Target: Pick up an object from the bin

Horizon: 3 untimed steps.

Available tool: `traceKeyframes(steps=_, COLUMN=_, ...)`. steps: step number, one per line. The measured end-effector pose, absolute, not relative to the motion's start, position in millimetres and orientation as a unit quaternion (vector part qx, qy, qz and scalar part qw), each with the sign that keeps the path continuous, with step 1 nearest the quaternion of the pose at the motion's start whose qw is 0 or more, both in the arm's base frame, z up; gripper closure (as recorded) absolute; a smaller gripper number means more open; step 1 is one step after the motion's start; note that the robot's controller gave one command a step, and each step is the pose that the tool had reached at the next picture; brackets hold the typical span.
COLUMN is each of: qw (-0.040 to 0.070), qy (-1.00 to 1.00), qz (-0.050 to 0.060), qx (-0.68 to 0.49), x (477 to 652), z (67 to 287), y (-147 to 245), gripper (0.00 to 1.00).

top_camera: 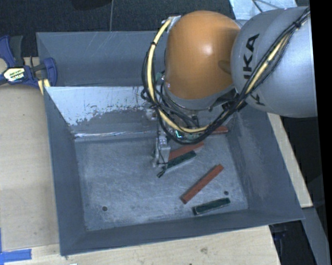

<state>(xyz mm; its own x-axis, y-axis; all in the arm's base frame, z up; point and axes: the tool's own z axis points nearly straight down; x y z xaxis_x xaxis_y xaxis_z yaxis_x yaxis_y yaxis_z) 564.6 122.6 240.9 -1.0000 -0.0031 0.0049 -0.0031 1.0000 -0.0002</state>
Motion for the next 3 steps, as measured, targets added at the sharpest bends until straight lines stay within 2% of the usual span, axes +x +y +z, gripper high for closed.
traceKeyframes(steps=1, qw=-0.002, qy=-1.0, qz=-0.001, qx=0.0, x=566.2, z=245.5, y=121.7, gripper=0.0)
traceKeyframes(steps=2, qw=-0.004, qy=-0.999, qz=0.0, qx=0.042, x=592.0, z=163.5, y=65.4, gripper=0.0)
traceKeyframes(steps=3, qw=0.002, qy=-0.997, qz=0.0, qx=0.077, x=597.0, z=110.2, y=26.9, gripper=0.0)
